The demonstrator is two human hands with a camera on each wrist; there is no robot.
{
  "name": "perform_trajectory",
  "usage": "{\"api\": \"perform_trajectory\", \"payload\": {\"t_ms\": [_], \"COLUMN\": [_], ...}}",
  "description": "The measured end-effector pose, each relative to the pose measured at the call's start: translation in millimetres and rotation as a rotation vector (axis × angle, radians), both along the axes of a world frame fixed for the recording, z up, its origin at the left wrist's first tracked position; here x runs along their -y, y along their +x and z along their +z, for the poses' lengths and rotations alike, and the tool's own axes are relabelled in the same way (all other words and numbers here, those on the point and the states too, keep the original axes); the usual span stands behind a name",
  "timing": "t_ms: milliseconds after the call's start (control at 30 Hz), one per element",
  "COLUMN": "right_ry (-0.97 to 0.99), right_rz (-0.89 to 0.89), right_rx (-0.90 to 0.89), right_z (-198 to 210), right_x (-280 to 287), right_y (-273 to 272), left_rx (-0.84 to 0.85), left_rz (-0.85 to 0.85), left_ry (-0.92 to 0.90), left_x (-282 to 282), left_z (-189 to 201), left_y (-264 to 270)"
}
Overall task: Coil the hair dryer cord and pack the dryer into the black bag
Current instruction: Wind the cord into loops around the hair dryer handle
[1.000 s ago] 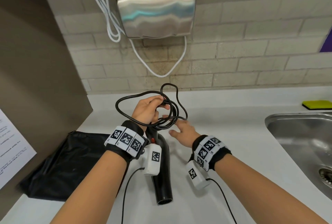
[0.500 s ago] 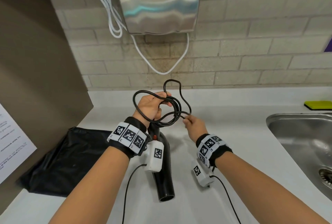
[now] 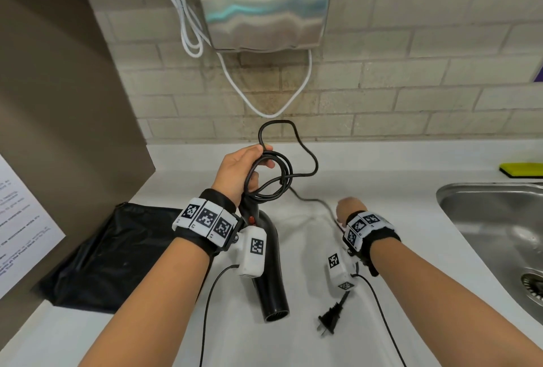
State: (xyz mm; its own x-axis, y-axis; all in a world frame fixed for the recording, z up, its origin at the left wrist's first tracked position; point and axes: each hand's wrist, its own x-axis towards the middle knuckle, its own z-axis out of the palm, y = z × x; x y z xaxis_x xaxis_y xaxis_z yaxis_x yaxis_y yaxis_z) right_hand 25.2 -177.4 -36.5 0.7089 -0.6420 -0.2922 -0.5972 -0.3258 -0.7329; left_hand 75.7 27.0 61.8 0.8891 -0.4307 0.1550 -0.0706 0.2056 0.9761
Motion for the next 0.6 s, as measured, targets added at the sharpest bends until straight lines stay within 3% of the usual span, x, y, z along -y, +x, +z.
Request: {"api": "perform_trajectory", "payload": {"t_ms": [33,100,167,300,367,467,600], "right_ry": [0.078,0.053,0.087,0.428,0.57,0.652,0.642], "right_rz": [-0.076,-0.058,0.028,0.2,0.177,0.14,0.168], "right_rx": [0.142,0.451,0.591,0.508,0.621,0.811,0.833], "right_z": [6,18,34,57,59,58,54], "right_x": [-4,-17,-33,-58,-61,-63,-67], "right_y": [-1,-2,-1,3,2,-1,-3], "left_rx": [0.001,0.006,0.006,0.009,0.003,-0.028,-0.041], "left_rz": [-0.001,-0.005,-0.008,-0.009,-0.012,0.016,0.024], "left_ry": [0.001,0.007,0.01,0.014,0.001,-0.024,-0.019], "left_x": [-1,-2,-1,1,2,4,8], "left_z": [0,0,0,0,0,0,1], "left_y": [1,3,4,2,2,3,3]}}
